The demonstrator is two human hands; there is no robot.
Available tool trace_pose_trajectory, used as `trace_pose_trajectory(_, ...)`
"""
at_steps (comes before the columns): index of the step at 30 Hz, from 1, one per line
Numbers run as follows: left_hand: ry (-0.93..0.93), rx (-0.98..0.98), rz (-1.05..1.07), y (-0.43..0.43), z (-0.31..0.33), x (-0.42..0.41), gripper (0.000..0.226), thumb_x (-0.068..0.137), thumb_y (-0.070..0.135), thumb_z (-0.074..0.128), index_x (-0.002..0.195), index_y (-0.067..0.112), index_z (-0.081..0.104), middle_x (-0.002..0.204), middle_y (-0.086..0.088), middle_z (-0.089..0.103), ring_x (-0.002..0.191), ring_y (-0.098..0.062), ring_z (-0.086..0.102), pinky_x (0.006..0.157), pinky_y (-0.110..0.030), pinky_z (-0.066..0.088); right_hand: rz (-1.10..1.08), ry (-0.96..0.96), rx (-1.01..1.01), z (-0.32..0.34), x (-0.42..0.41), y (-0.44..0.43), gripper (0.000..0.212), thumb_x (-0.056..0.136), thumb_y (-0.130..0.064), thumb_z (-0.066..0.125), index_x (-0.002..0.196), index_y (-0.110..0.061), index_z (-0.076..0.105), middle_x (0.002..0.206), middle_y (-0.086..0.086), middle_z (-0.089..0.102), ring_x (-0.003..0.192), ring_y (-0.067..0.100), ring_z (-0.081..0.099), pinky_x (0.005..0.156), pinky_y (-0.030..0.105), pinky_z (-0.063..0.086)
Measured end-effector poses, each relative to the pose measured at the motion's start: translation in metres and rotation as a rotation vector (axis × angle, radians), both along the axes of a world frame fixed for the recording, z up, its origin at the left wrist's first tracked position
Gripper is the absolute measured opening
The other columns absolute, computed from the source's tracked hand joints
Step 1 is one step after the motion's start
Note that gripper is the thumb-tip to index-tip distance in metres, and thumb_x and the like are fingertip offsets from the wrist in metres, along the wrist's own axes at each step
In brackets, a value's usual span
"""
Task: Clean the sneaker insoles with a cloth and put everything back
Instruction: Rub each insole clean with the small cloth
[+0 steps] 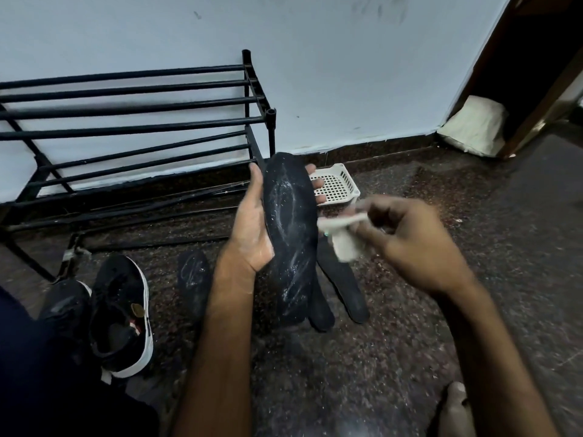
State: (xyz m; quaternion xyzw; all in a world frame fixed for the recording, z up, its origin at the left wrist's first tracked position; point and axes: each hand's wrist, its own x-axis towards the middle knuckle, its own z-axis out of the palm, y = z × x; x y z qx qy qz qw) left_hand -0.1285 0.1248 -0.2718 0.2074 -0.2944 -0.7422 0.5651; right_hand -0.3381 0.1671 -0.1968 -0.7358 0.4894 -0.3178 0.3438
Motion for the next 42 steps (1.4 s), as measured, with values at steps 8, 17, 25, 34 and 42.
trace_pose_trajectory(8, -0.041, 0.071, -0.085, 0.011, -0.006, -0.042, 0.067, 0.095, 0.063, 0.033, 0.104, 0.012, 0.077, 0.105, -0.011, 0.072, 0.099, -0.023, 0.069, 0.093, -0.036, 0.053, -0.307, -0.024, -0.560, -0.018, 0.045, 0.000, 0.025, 0.088, -0.004, 0.068, 0.112, -0.012, 0.071, 0.104, -0.004, 0.072, 0.091, 0.001, 0.065, 0.083, 0.017, 0.055)
trace_pose_trajectory(17, 0.051, 0.100, -0.034, 0.010, -0.007, -0.028, 0.082, 0.094, 0.070, 0.026, 0.117, 0.005, 0.071, 0.120, -0.020, 0.068, 0.110, -0.032, 0.065, 0.096, -0.046, 0.054, -0.106, -0.051, -0.196, -0.009, 0.006, -0.004, 0.021, 0.088, -0.008, 0.070, 0.102, -0.022, 0.075, 0.097, -0.013, 0.074, 0.082, -0.002, 0.068, 0.075, 0.019, 0.056)
trace_pose_trajectory(25, 0.060, 0.077, -0.002, 0.005, -0.003, -0.033, 0.090, 0.093, 0.074, 0.018, 0.142, 0.004, 0.045, 0.147, -0.024, 0.045, 0.129, -0.039, 0.049, 0.108, -0.061, 0.037, 0.371, 0.267, 0.252, -0.016, 0.015, 0.009, 0.012, 0.088, -0.006, 0.069, 0.094, -0.015, 0.076, 0.075, -0.008, 0.072, 0.059, -0.002, 0.059, 0.055, 0.013, 0.048)
trace_pose_trajectory(34, 0.119, 0.068, 0.158, -0.009, -0.013, 0.001, 0.088, 0.093, 0.076, 0.014, 0.137, 0.008, 0.049, 0.124, -0.014, 0.061, 0.108, -0.029, 0.062, 0.102, -0.054, 0.044, 0.210, 0.339, 0.128, -0.051, 0.010, 0.004, 0.022, 0.084, -0.005, 0.072, 0.093, -0.025, 0.078, 0.097, -0.015, 0.072, 0.080, -0.006, 0.063, 0.078, 0.013, 0.050)
trace_pose_trajectory(42, 0.142, 0.047, 0.141, -0.017, -0.018, 0.023, 0.089, 0.092, 0.078, 0.017, 0.145, 0.011, 0.041, 0.127, -0.011, 0.059, 0.109, -0.028, 0.061, 0.110, -0.053, 0.035, 0.245, 0.329, 0.261, -0.044, 0.006, 0.011, 0.016, 0.086, -0.004, 0.071, 0.087, -0.018, 0.076, 0.076, -0.006, 0.073, 0.061, 0.001, 0.064, 0.059, 0.023, 0.054)
